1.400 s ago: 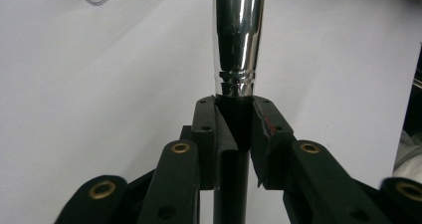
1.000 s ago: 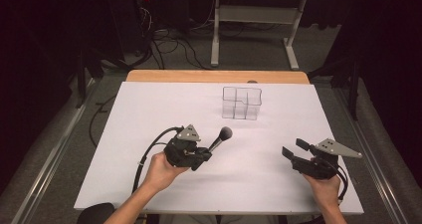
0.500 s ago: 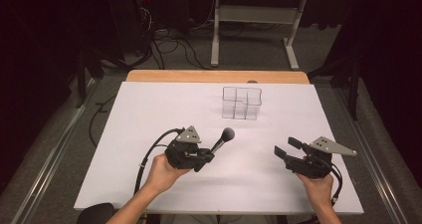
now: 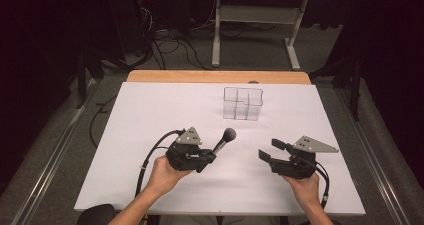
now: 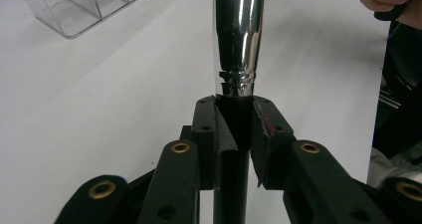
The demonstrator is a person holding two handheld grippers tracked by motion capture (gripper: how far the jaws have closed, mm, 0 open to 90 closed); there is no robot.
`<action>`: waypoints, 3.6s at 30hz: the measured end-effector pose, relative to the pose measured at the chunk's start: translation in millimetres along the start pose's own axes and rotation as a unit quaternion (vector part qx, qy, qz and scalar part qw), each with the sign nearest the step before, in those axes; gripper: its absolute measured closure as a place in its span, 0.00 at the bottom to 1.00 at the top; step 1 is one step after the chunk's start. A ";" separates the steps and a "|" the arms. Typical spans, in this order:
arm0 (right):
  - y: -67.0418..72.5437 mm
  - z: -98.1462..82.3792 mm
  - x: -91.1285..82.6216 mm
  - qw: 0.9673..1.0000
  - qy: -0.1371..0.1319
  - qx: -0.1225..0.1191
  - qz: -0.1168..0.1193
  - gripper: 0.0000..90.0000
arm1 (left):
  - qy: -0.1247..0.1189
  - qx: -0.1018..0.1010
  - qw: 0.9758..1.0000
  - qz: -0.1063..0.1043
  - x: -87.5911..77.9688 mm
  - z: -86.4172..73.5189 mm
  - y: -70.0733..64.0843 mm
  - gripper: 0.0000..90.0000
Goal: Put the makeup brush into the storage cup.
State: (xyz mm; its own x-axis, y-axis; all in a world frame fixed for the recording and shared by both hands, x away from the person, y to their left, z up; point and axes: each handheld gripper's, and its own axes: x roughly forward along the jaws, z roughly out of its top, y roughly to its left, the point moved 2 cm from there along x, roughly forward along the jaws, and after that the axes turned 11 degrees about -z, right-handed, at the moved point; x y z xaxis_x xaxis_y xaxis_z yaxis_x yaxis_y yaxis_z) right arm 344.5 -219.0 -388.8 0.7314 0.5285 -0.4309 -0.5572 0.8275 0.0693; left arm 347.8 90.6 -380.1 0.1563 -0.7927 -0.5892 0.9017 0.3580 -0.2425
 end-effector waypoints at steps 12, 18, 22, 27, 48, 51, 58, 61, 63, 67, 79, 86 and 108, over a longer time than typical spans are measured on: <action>23.9 11.2 6.7 0.998 0.000 -0.013 0.060 0.39 | 0.001 0.012 1.000 0.004 7.1 0.3 -7.4 0.83; 35.8 14.9 17.7 0.996 0.012 -0.022 0.083 0.42 | -0.002 0.012 1.000 0.004 8.1 0.8 -8.7 0.83; 40.6 17.3 24.0 0.996 0.015 -0.016 0.092 0.44 | -0.006 0.011 1.000 0.002 8.6 1.2 -10.1 0.83; 46.9 19.9 30.7 0.994 0.017 -0.014 0.109 0.47 | -0.009 0.013 1.000 0.003 9.9 2.2 -10.5 0.83; 56.3 21.8 42.7 0.987 0.021 0.008 0.158 0.56 | -0.014 0.024 1.000 0.002 18.7 6.1 -14.0 0.83; 55.8 22.2 42.3 0.987 0.022 0.011 0.161 0.57 | -0.016 0.025 1.000 0.002 19.2 6.3 -14.7 0.83; 56.4 22.0 43.2 0.984 0.025 0.017 0.173 0.61 | -0.015 0.026 1.000 -0.001 21.0 6.7 -15.0 0.83; 56.7 21.7 43.5 0.984 0.027 0.018 0.177 0.62 | -0.013 0.025 1.000 -0.006 22.7 6.9 -15.3 0.83; 56.9 21.7 43.3 0.983 0.028 0.020 0.178 0.62 | -0.013 0.026 1.000 -0.006 23.2 6.9 -15.6 0.83; 57.3 21.9 42.6 0.983 0.025 0.021 0.178 0.63 | -0.015 0.025 1.000 -0.008 23.4 7.0 -15.2 0.83; 57.2 21.5 42.8 0.983 0.022 0.026 0.181 0.67 | -0.014 0.028 0.999 -0.009 26.9 7.0 -16.5 0.83; 57.1 21.2 42.3 0.982 0.020 0.030 0.183 0.71 | -0.015 0.032 0.999 -0.006 27.0 7.3 -18.9 0.83; 53.7 21.5 42.3 0.978 0.022 0.045 0.204 0.81 | -0.016 0.049 0.999 -0.008 27.3 6.9 -20.6 0.81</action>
State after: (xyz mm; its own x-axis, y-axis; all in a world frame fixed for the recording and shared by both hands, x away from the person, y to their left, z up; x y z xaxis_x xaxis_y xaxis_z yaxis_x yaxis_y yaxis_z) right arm 354.1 -148.1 -384.0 0.4357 0.8115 -0.3894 -0.7607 0.5632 0.3227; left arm 336.3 58.2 -385.9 0.1538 -0.8140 -0.5601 0.9388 0.2973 -0.1742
